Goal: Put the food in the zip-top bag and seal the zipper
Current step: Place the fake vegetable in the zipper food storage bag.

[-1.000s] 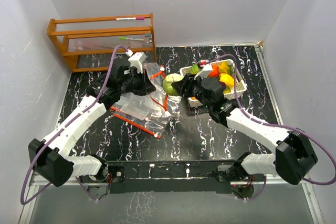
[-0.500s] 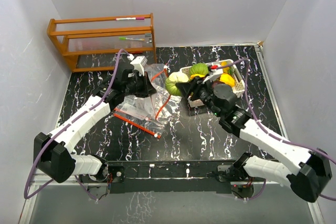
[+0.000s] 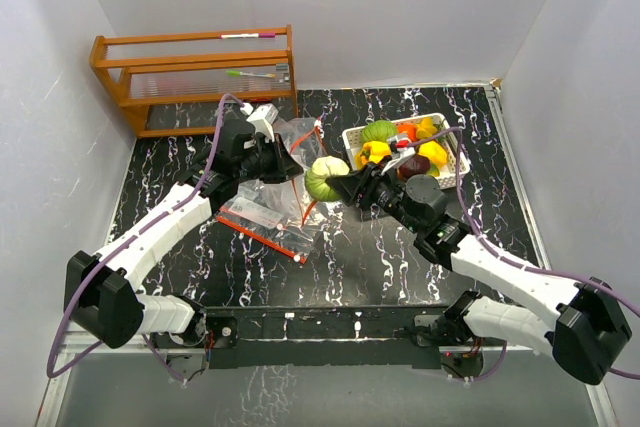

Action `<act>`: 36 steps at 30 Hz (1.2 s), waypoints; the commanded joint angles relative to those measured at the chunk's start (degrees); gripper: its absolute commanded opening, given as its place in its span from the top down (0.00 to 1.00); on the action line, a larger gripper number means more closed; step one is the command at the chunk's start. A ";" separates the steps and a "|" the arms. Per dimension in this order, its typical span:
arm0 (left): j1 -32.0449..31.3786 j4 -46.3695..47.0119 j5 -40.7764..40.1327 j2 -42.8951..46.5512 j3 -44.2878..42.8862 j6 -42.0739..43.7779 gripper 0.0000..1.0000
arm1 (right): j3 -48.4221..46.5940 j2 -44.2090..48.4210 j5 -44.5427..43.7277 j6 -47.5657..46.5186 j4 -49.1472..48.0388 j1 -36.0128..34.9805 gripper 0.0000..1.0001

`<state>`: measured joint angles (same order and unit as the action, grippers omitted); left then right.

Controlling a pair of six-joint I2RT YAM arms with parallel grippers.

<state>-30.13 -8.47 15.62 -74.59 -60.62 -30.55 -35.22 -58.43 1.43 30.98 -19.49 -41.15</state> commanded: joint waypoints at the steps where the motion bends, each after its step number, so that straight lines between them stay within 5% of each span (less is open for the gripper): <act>1: -0.10 1.18 1.99 0.41 -0.44 -0.77 1.00 | -0.11 -0.91 4.59 2.20 -15.04 -0.01 0.92; 13: -0.10 -0.18 2.20 2.24 0.25 -0.62 1.00 | 0.47 -8.45 3.08 7.35 -30.02 0.09 0.92; 26: -0.04 -1.85 3.31 6.11 -1.75 -1.78 1.00 | -1.21 -12.71 -13.37 2.54 -16.27 -0.04 0.92; 36: -0.10 1.79 5.45 4.39 -0.86 -4.09 1.00 | -6.37 -17.32 -17.40 -1.20 -11.26 -1.90 0.92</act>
<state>-30.13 -9.65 18.65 -70.65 -60.53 -33.06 -36.03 -74.43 -11.73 33.12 -30.44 -41.93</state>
